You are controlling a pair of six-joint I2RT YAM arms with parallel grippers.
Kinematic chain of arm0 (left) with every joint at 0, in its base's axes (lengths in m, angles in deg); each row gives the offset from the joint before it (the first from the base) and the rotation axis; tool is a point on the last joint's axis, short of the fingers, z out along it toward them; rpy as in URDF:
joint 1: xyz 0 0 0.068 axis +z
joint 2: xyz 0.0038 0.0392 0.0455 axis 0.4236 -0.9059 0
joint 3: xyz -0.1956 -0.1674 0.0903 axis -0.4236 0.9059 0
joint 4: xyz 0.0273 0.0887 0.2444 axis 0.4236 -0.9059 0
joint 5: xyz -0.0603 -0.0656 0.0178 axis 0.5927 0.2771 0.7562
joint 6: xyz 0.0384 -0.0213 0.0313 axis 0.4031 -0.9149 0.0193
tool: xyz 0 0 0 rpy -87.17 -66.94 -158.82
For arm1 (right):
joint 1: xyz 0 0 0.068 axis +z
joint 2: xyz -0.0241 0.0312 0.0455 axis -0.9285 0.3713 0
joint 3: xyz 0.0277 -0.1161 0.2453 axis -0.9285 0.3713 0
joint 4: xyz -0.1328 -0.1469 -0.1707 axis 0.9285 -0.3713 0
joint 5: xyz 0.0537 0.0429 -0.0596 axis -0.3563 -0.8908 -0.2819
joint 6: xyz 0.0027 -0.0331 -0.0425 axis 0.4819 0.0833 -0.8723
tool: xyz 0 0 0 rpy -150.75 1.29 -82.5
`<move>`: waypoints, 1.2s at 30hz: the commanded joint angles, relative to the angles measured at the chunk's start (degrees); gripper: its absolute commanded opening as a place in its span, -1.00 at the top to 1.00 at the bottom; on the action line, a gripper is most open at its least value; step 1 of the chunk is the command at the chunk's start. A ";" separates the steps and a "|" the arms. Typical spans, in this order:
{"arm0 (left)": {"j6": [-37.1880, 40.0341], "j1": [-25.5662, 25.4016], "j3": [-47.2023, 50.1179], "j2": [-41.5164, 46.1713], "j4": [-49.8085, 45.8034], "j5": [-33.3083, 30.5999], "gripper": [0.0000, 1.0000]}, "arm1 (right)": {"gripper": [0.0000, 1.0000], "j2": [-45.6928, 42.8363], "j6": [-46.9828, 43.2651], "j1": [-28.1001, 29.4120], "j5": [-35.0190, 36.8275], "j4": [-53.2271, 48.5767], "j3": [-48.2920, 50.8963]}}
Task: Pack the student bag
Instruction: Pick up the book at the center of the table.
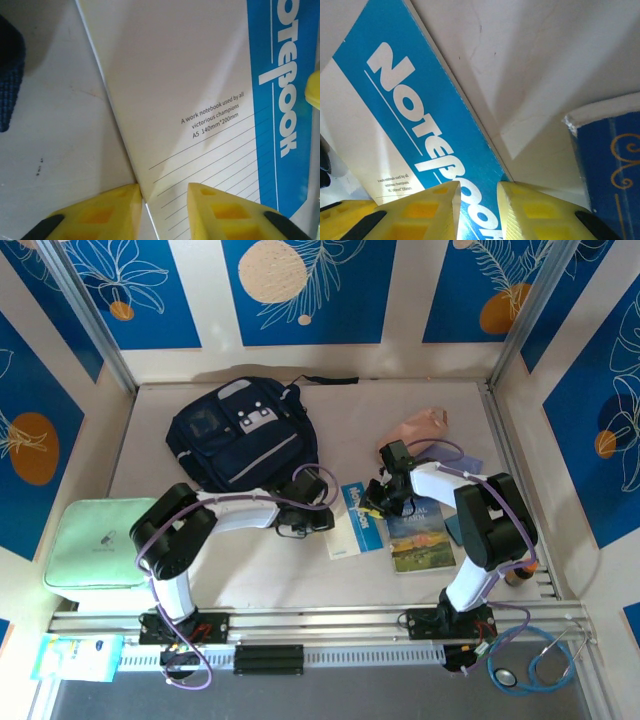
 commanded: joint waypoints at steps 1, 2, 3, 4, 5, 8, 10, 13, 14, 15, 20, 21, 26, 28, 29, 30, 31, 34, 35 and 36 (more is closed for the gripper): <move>-3.71 0.30 -0.67 -0.79 -1.59 1.02 0.33 | 0.42 0.77 0.56 1.01 2.70 -3.90 1.35; -4.26 0.36 -0.42 -0.84 -1.17 0.87 0.33 | 0.42 0.64 0.65 1.30 2.94 -3.91 1.36; -4.60 0.30 -0.21 -1.08 -0.47 1.01 0.33 | 0.42 0.64 0.77 1.37 3.05 -3.91 1.43; -4.80 0.44 -0.53 -1.56 -0.56 1.42 0.33 | 0.41 0.68 0.91 1.45 3.02 -3.80 1.44; -4.85 0.44 -0.85 -1.91 -0.44 1.90 0.33 | 0.41 0.67 0.94 1.54 2.97 -3.79 1.37; -5.75 0.53 -0.85 -2.63 2.31 4.05 0.33 | 0.41 0.70 1.09 1.72 2.94 -3.77 1.37; -6.13 0.48 -0.10 -2.13 5.71 5.70 0.41 | 0.41 0.79 1.09 1.81 2.96 -3.77 1.53; -4.63 0.48 1.43 0.87 10.73 6.75 0.48 | 0.41 0.71 1.16 1.81 2.96 -3.54 1.64; -3.68 0.50 1.63 1.98 11.27 6.76 0.48 | 0.41 0.70 1.26 1.81 2.97 -3.51 1.69; -2.36 0.54 1.81 3.41 11.77 6.76 0.48 | 0.41 0.70 1.22 1.85 2.86 -3.50 1.74; 1.51 0.54 3.66 8.73 14.15 8.81 0.48 | 0.41 0.57 1.43 1.81 2.87 -3.12 2.05; 1.43 0.49 4.59 9.32 15.67 9.37 0.48 | 0.41 0.54 1.51 1.88 2.87 -3.08 2.00; 0.65 0.50 6.66 8.28 18.02 9.15 0.47 | 0.41 0.53 1.62 1.90 2.70 -2.83 2.13; 0.42 0.50 6.41 6.74 18.53 8.99 0.44 | 0.41 0.54 1.55 1.90 2.62 -2.85 1.98; 0.05 0.47 6.18 6.06 18.36 8.73 0.44 | 0.41 0.54 1.55 1.94 2.61 -2.81 2.01; 0.01 0.53 5.81 5.28 18.20 8.51 0.44 | 0.41 0.54 1.62 1.98 2.61 -2.83 1.94; -0.03 0.56 5.31 4.67 17.73 8.40 0.43 | 0.41 0.62 1.59 1.98 2.61 -2.81 1.96; -0.41 0.53 3.57 2.78 14.85 7.26 0.36 | 0.41 0.62 1.60 1.98 2.70 -2.90 1.87; -0.58 0.58 3.35 2.40 14.63 6.95 0.35 | 0.41 0.64 1.62 1.98 2.70 -2.95 1.85; -0.77 0.55 3.31 2.14 14.87 6.96 0.36 | 0.41 0.67 1.59 1.98 2.70 -2.92 1.86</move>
